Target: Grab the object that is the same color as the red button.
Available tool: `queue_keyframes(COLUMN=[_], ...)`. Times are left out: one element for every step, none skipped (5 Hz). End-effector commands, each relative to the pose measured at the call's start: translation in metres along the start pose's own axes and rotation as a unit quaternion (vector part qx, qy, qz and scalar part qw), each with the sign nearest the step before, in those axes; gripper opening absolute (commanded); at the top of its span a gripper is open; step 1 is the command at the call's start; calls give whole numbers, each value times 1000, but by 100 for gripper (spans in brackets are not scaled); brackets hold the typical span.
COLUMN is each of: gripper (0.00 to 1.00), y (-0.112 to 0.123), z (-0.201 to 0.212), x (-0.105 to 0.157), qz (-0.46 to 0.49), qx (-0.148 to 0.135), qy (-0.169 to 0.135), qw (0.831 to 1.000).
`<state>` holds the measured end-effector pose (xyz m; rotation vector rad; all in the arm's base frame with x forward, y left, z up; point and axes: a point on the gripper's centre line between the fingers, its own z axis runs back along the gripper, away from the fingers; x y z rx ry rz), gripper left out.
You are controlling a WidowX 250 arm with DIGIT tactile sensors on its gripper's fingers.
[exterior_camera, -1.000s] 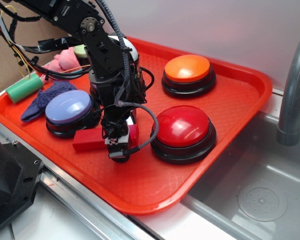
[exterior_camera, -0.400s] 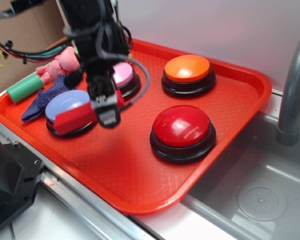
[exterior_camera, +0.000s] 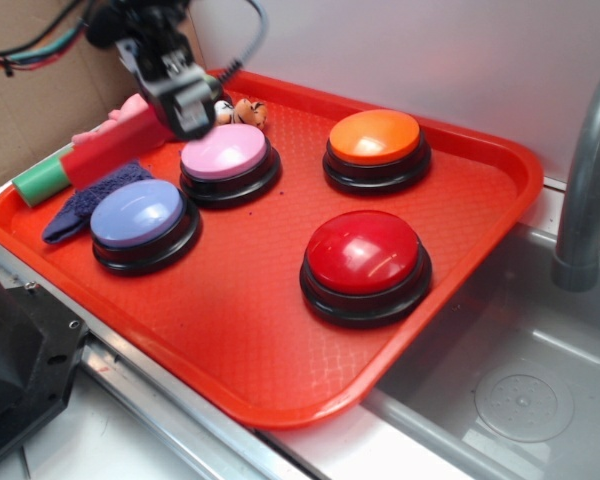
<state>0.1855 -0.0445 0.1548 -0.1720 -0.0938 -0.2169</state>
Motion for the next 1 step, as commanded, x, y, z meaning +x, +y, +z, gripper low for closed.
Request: queue_keyframes(gripper=[0], y=[15], z=[66], x=[7], qz=[94], qx=[39], qy=[-69], qw=[992])
